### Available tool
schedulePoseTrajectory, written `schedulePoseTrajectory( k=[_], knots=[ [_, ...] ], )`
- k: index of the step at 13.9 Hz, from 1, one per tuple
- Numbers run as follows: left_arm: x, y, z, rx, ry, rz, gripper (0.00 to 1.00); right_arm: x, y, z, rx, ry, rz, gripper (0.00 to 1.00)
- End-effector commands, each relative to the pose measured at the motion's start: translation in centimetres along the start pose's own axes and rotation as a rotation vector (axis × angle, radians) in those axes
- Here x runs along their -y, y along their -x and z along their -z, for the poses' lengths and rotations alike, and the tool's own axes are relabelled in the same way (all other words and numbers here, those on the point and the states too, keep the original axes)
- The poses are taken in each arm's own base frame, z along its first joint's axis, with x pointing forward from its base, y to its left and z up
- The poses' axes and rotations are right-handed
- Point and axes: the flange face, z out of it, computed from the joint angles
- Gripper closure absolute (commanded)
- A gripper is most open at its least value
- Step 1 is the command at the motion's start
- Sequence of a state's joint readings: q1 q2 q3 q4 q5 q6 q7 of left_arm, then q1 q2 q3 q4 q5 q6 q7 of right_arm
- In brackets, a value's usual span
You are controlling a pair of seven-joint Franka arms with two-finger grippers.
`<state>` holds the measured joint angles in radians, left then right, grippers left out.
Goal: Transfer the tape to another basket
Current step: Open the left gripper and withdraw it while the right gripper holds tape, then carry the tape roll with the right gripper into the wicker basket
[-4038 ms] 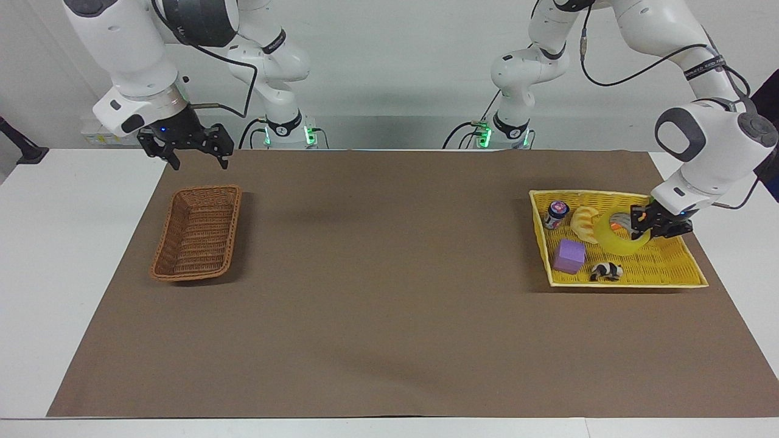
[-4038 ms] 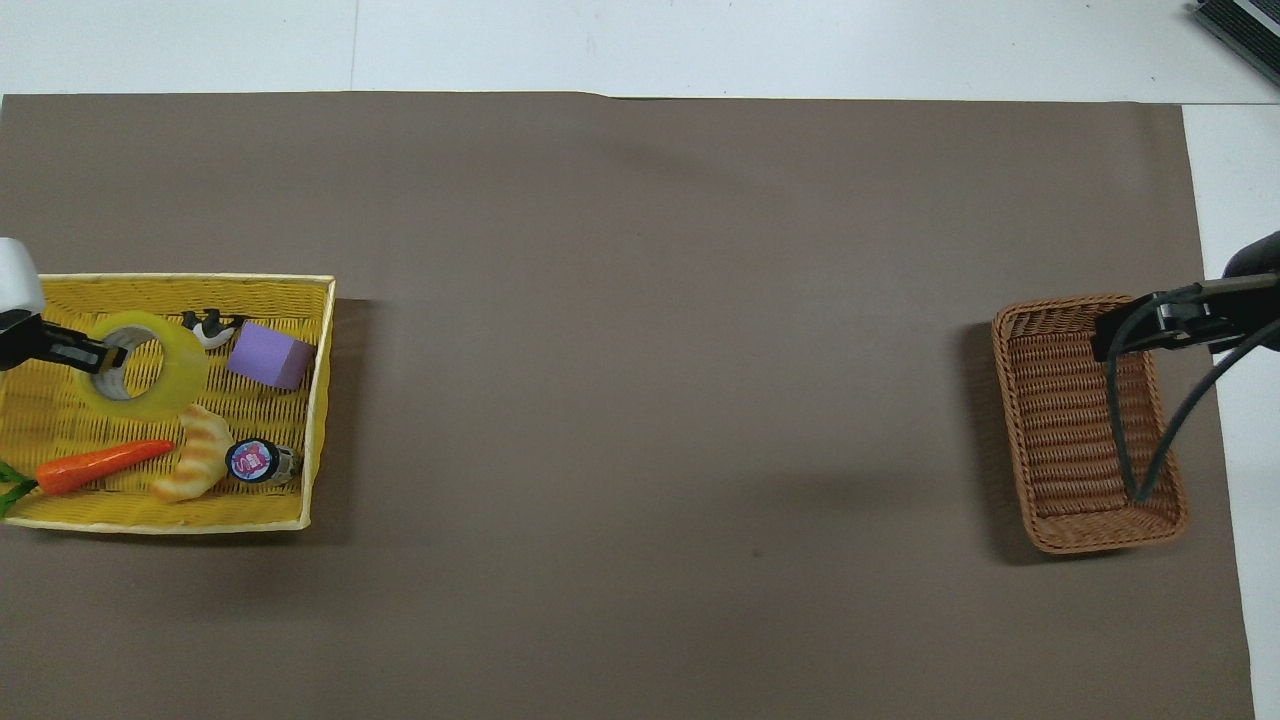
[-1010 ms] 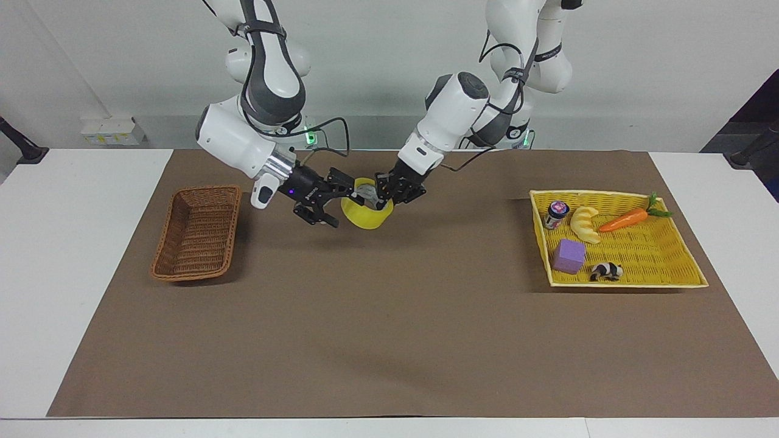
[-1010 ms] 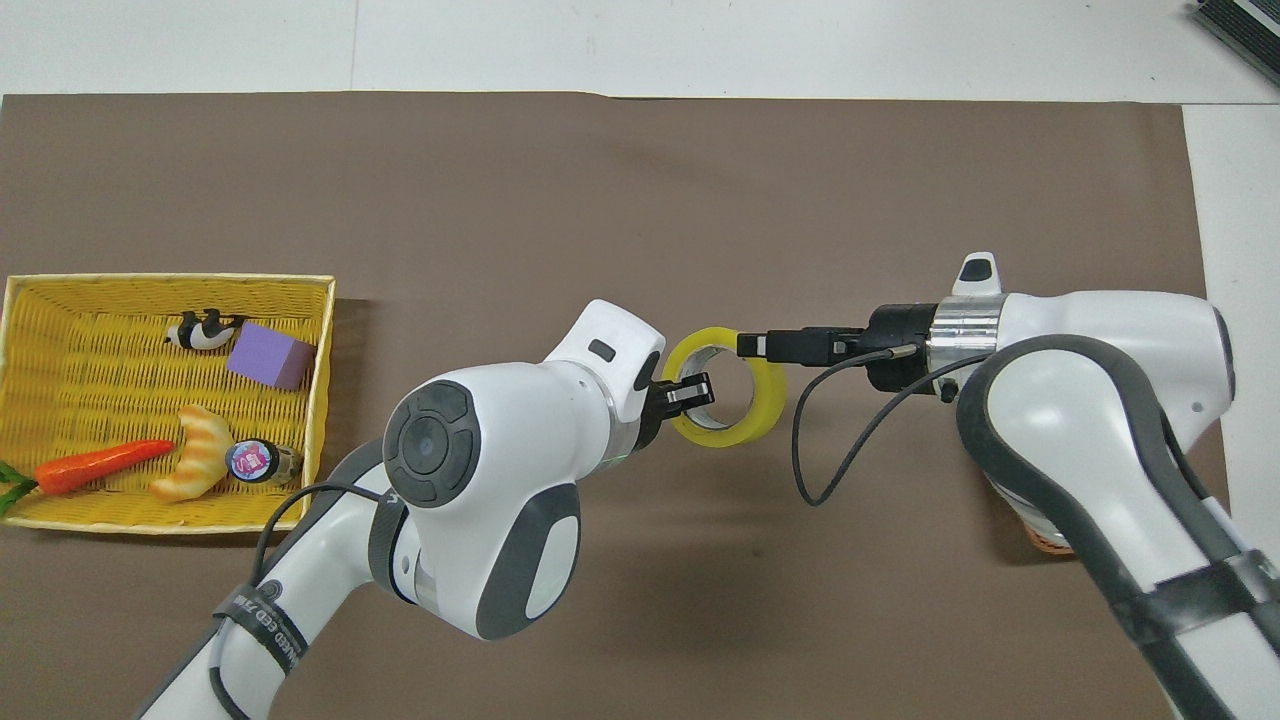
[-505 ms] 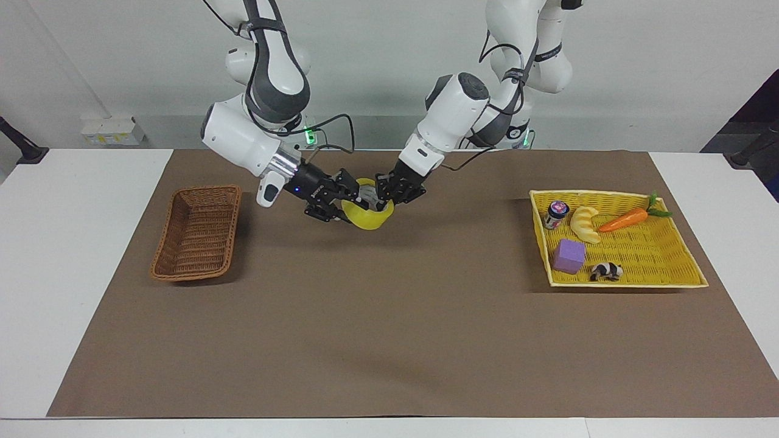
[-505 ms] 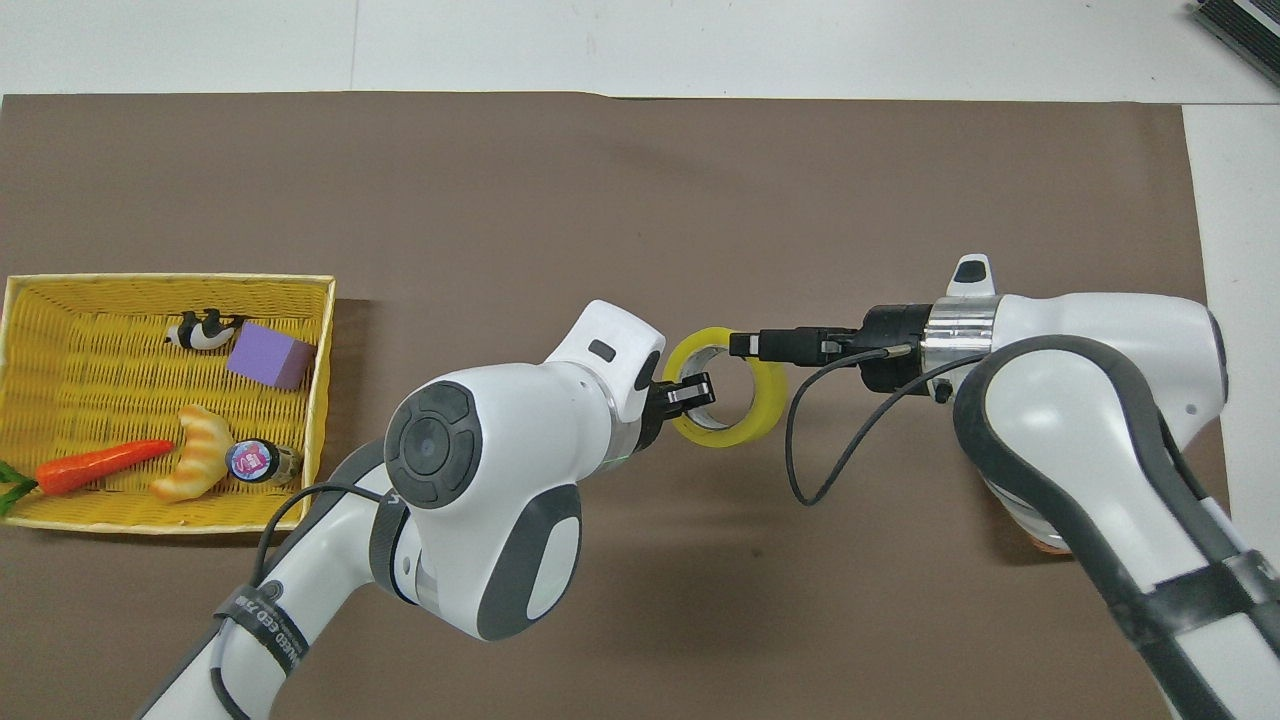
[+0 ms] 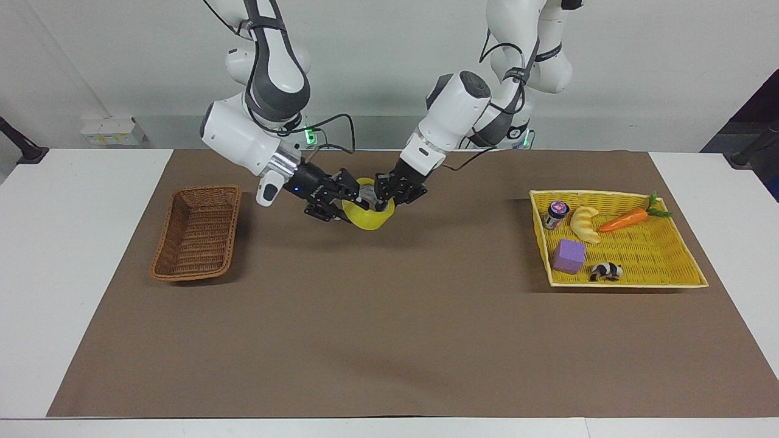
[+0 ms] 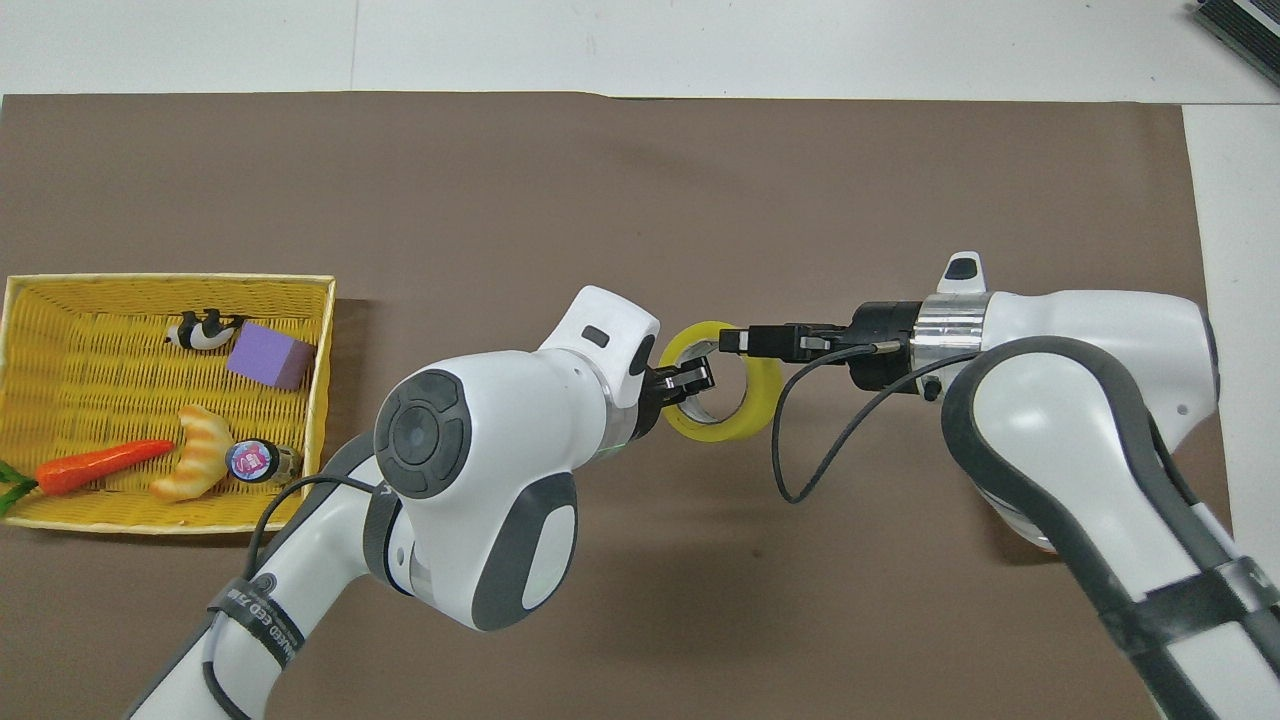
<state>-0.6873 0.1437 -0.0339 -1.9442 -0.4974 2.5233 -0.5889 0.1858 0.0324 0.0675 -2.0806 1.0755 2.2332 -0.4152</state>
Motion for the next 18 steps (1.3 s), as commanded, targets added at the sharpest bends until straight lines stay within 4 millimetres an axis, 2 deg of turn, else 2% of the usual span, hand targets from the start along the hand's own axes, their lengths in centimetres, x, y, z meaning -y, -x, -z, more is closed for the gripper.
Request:
schedulePoseTrajectory(
  k=[1, 2, 4, 6, 8, 11, 13, 15, 17, 18],
  knots=[
    [-0.7, -1.1, 0.5, -0.015, 0.016, 0.009, 0.00, 0.4, 0.4, -0.7, 0.011, -0.001, -0.038, 1.00],
    [-0.3, -1.7, 1.3, -0.021, 0.016, 0.017, 0.00, 0.4, 0.4, -0.6, 0.010, -0.002, -0.048, 1.00],
    [1.7, -3.7, 2.7, 0.006, -0.016, 0.059, 0.00, 0.3, 0.4, -0.6, 0.017, 0.010, -0.039, 1.00],
    [3.8, -5.6, 5.8, 0.025, -0.053, 0.007, 0.00, -0.4, 0.3, -0.4, 0.035, 0.044, -0.018, 1.00],
    [7.2, -7.4, 8.5, 0.101, -0.104, -0.062, 0.00, -0.8, 0.2, 0.3, 0.050, 0.059, -0.008, 1.00],
    [11.9, -9.9, 10.8, 0.107, -0.270, -0.198, 0.00, -1.4, -1.3, 3.5, 0.077, 0.078, 0.004, 1.00],
    [14.9, -12.4, 13.0, 0.064, -0.362, -0.274, 0.00, -1.3, -2.0, 5.5, 0.114, 0.113, -0.001, 1.00],
    [18.0, -14.8, 16.3, 0.049, -0.393, -0.376, 0.00, -0.5, -2.2, 6.8, 0.163, 0.148, -0.001, 1.00],
    [20.2, -17.2, 21.1, 0.039, -0.425, -0.421, 0.00, -0.4, -2.4, 8.5, 0.198, 0.212, 0.007, 1.00],
    [20.5, -18.1, 24.0, 0.030, -0.448, -0.426, 0.00, -0.2, -2.5, 9.1, 0.213, 0.243, 0.000, 1.00]
  ],
)
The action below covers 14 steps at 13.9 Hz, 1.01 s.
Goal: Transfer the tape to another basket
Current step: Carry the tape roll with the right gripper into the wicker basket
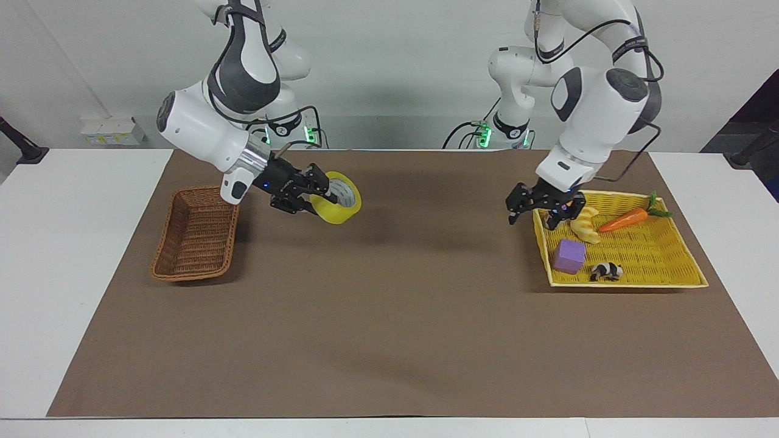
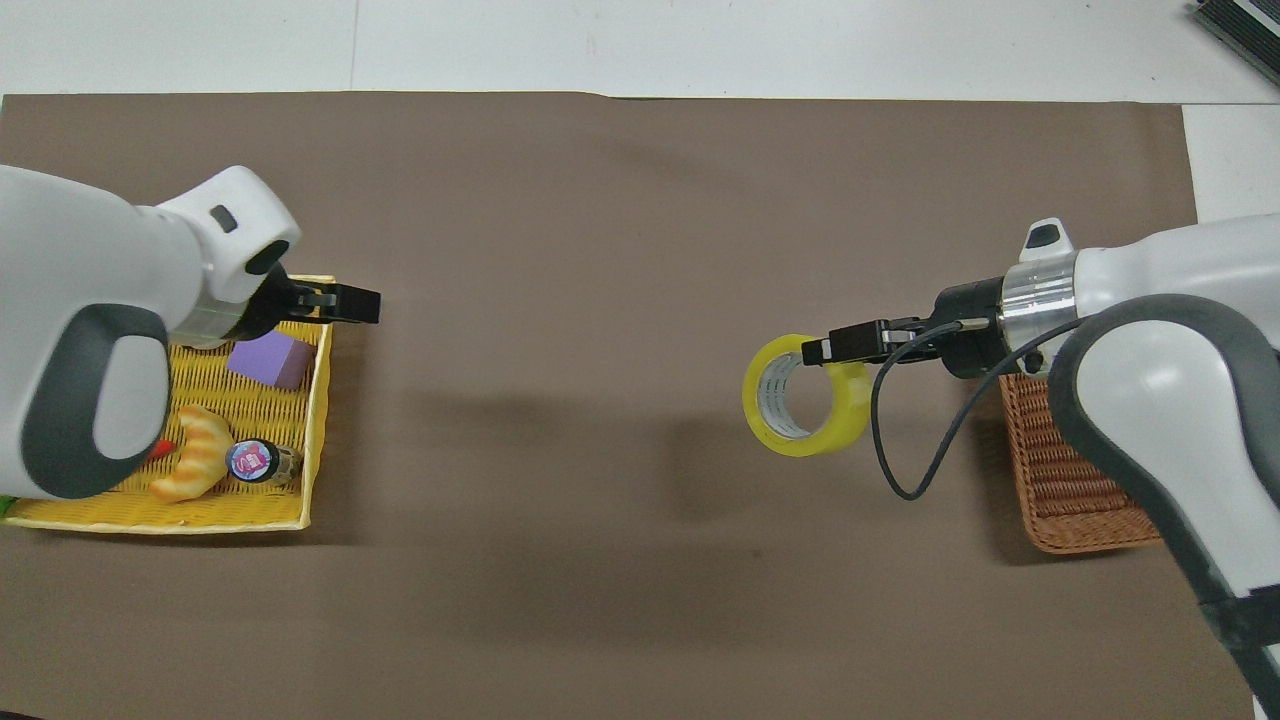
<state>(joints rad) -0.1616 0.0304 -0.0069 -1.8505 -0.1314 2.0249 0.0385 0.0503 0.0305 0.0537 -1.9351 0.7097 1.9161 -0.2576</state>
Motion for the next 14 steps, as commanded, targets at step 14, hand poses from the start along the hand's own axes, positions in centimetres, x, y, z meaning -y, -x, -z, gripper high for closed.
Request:
schedulePoseTrajectory(
  k=[14],
  knots=[
    [8.3, 2.8, 16.6, 0.106, -0.099, -0.075, 0.00, -9.1, 2.7, 9.8, 0.078, 0.611, -0.144, 1.00]
  ],
)
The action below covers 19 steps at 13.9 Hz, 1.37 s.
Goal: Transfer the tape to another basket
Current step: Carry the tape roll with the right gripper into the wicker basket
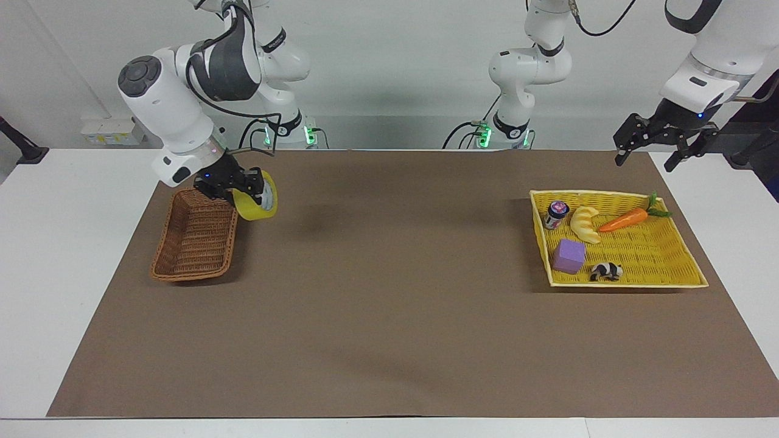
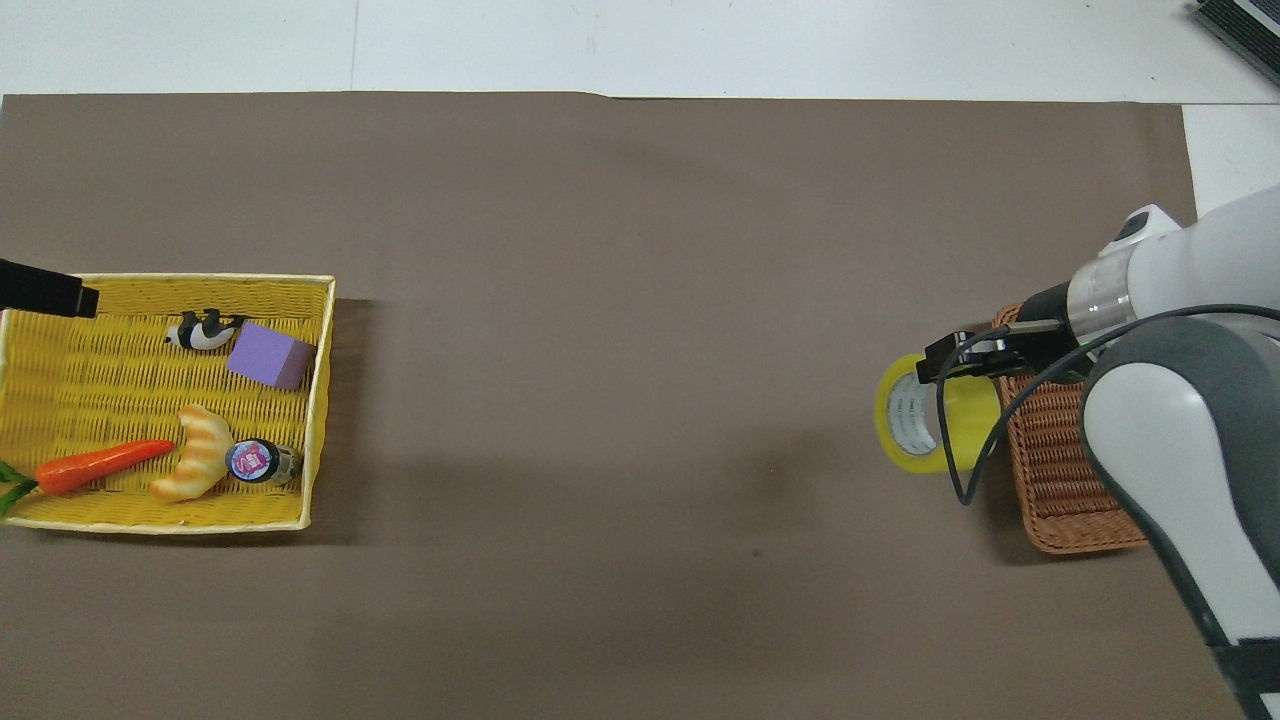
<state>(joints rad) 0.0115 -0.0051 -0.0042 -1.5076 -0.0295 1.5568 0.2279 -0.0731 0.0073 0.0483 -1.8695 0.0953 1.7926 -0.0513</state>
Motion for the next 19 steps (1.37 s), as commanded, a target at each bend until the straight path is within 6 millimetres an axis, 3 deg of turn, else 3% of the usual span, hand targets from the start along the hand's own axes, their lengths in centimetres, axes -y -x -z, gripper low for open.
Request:
schedulePoseTrajectory(
  k=[1, 8, 10, 14, 15, 16, 19],
  knots=[
    [-0.3, 1.4, 0.8, 0.018, 0.000, -0.008, 0.00, -4.5, 1.5, 0.0, 0.009, 0.082, -0.035, 1.00],
    [-0.2, 1.4, 1.1, 0.012, -0.002, 0.001, 0.00, -13.1, 2.4, -4.6, -0.010, 0.123, -0.117, 1.00],
    [-0.3, 1.3, 1.1, 0.008, -0.002, -0.001, 0.00, -14.1, 2.7, -5.7, 0.000, 0.121, -0.115, 1.00],
    [-0.4, 0.9, 0.8, 0.016, 0.003, -0.004, 0.00, -15.6, 3.0, -10.2, 0.038, 0.114, -0.130, 1.00],
    [-0.7, 0.9, 0.8, 0.014, 0.003, -0.008, 0.00, -15.9, 2.9, -10.4, 0.027, 0.116, -0.133, 0.84],
    [-1.0, 0.8, 0.8, 0.015, 0.002, -0.015, 0.00, -15.8, 2.9, -10.4, 0.027, 0.116, -0.135, 0.01],
    [-1.0, 0.8, 0.9, 0.010, 0.004, -0.012, 0.00, -15.1, 2.3, -9.1, 0.026, 0.120, -0.118, 0.00]
  ],
)
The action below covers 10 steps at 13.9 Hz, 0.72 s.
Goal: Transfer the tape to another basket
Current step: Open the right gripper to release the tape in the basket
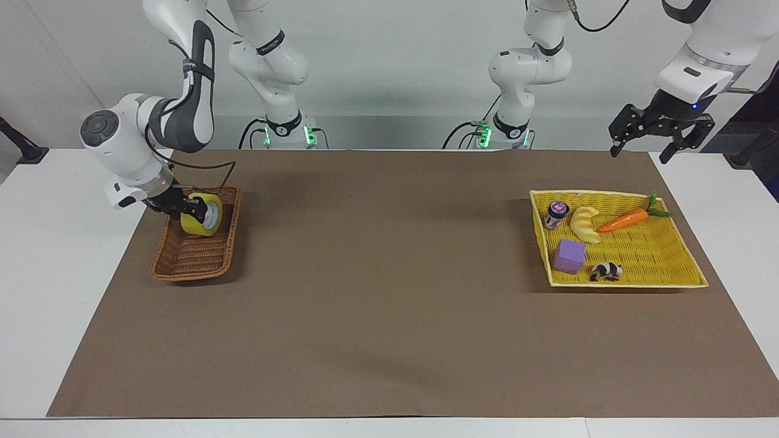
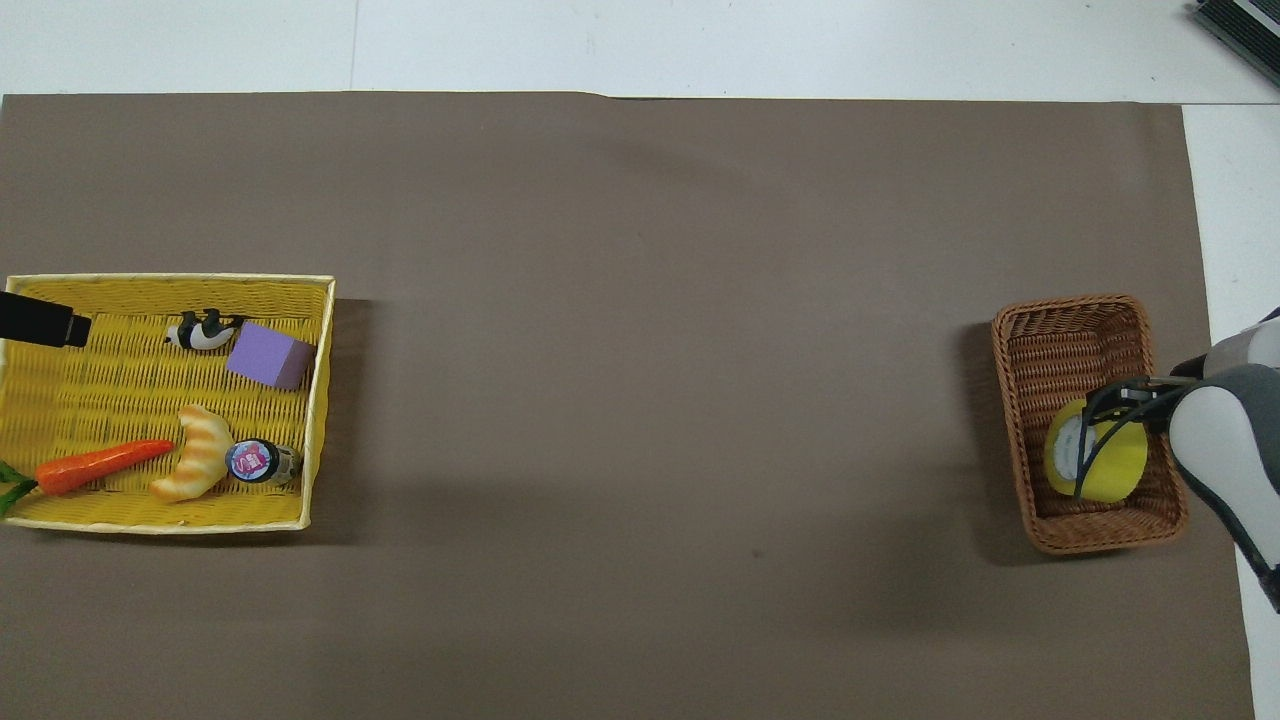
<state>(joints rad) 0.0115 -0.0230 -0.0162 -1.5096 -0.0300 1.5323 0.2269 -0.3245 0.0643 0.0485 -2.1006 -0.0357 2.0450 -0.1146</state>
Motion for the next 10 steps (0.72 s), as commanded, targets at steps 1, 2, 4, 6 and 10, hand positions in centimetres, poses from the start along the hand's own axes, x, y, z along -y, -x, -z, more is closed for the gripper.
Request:
schedulePoseTrajectory(
  k=[1, 2, 4, 6, 10],
  knots=[
    [-0.2, 0.2, 0.4, -0.002, 0.000, 0.000, 0.00, 0.5, -0.5, 3.1, -0.019, 0.029, 0.033, 0.00],
    [-0.3, 0.2, 0.4, -0.003, -0.001, -0.003, 0.00, 0.8, -1.1, 5.2, -0.031, 0.032, 0.041, 0.00],
    [-0.6, 0.1, 0.5, -0.007, -0.002, -0.008, 0.00, 3.8, -2.3, 8.3, -0.077, 0.042, 0.086, 0.00],
    [-0.3, 0.2, 0.6, -0.010, 0.000, -0.002, 0.00, 5.3, -3.0, 10.4, -0.121, 0.048, 0.109, 0.00],
    [-0.4, 0.3, 0.6, -0.012, -0.004, 0.003, 0.00, 10.7, -3.2, 14.5, -0.199, 0.050, 0.105, 0.00]
  ],
)
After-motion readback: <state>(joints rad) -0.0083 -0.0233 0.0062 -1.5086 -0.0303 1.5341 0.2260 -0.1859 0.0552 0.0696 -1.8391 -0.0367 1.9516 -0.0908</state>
